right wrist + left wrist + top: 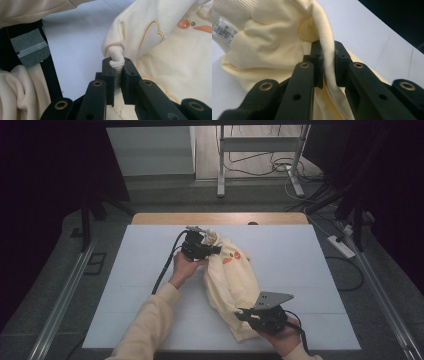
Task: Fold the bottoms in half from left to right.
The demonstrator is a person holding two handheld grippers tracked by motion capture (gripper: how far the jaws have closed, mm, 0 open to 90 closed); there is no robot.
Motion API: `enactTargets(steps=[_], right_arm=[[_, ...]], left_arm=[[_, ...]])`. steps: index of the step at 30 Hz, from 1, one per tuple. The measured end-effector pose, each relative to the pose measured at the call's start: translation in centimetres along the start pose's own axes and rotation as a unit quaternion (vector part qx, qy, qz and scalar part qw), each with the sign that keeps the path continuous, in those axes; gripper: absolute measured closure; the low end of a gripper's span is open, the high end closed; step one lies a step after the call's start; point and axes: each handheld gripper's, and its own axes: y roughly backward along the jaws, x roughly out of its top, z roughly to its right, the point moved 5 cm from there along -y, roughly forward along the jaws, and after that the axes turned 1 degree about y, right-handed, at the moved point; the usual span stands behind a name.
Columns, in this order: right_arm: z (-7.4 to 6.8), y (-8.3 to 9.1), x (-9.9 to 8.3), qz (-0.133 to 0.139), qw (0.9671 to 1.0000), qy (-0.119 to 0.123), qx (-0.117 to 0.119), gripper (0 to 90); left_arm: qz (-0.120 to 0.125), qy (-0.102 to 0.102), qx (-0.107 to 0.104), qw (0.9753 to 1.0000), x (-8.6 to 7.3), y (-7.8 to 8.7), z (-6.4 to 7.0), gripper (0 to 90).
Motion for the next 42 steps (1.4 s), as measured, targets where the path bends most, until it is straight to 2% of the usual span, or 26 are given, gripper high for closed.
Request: enactTargets(steps=[10, 21, 28, 42], right_arm=[[0.8, 0.8, -1.2, -0.014, 0.9997, -0.012, -0.013, 81.8], [1.6, 1.4, -2.5, -0.028, 0.999, -0.03, -0.02, 81.8], [1.8, 1.5, -3.1, -0.036, 0.9986, -0.027, -0.029, 81.8], [2.2, 2.1, -4.3, -0.047, 0.9975, -0.034, -0.039, 81.8]], left_arm=[[-0.007, 0.001, 0.002, 1.0, 0.3, -1.7, 0.5, 80.2], [-0.016, -0.005, 0.009, 0.9998, 0.4, -2.8, 0.8, 80.1], [-0.026, -0.01, 0.015, 0.9995, 0.2, -3.7, 1.0, 79.9], [-0.038, -0.005, 0.012, 0.9992, -0.1, -6.0, 1.4, 79.5]])
